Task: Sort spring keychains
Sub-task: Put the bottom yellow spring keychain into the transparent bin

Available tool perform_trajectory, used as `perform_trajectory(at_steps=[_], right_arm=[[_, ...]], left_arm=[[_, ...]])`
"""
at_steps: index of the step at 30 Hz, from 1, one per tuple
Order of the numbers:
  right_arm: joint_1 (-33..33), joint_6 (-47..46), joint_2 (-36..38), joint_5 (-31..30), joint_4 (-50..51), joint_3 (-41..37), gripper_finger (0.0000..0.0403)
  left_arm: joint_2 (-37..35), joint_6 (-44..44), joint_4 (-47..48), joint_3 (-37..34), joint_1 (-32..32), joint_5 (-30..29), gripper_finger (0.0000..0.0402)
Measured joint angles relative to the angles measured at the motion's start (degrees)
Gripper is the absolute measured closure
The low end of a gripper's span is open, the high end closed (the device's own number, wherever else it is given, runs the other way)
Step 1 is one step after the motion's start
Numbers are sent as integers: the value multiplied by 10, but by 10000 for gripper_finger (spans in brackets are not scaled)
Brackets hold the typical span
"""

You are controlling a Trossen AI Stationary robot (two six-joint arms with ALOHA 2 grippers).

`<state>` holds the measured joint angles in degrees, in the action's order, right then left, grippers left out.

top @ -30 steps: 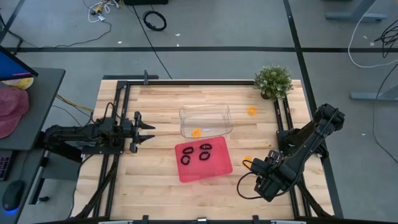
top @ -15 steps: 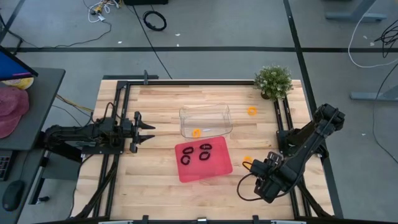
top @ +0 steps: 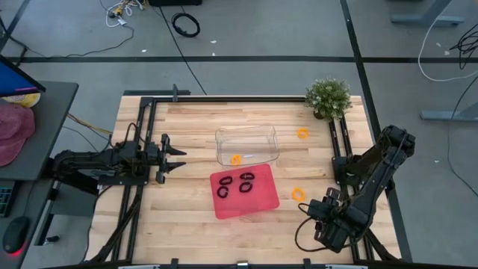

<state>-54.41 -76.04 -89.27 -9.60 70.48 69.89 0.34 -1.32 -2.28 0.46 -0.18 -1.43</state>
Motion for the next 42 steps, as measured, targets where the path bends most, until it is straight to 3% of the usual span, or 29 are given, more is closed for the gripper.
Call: perform_trajectory(at_steps=[15, 32, 42], right_arm=[[-1, -2, 0, 1, -3, 0, 154], [-1, -102, 0, 47, 62, 0, 154], [-1, -103, 0, 46, 61, 0, 154]], left_arm=[[0, 0, 0, 0, 0, 0, 229], [0, 0, 0, 0, 0, 0, 229], [0, 0, 0, 0, 0, 0, 229]])
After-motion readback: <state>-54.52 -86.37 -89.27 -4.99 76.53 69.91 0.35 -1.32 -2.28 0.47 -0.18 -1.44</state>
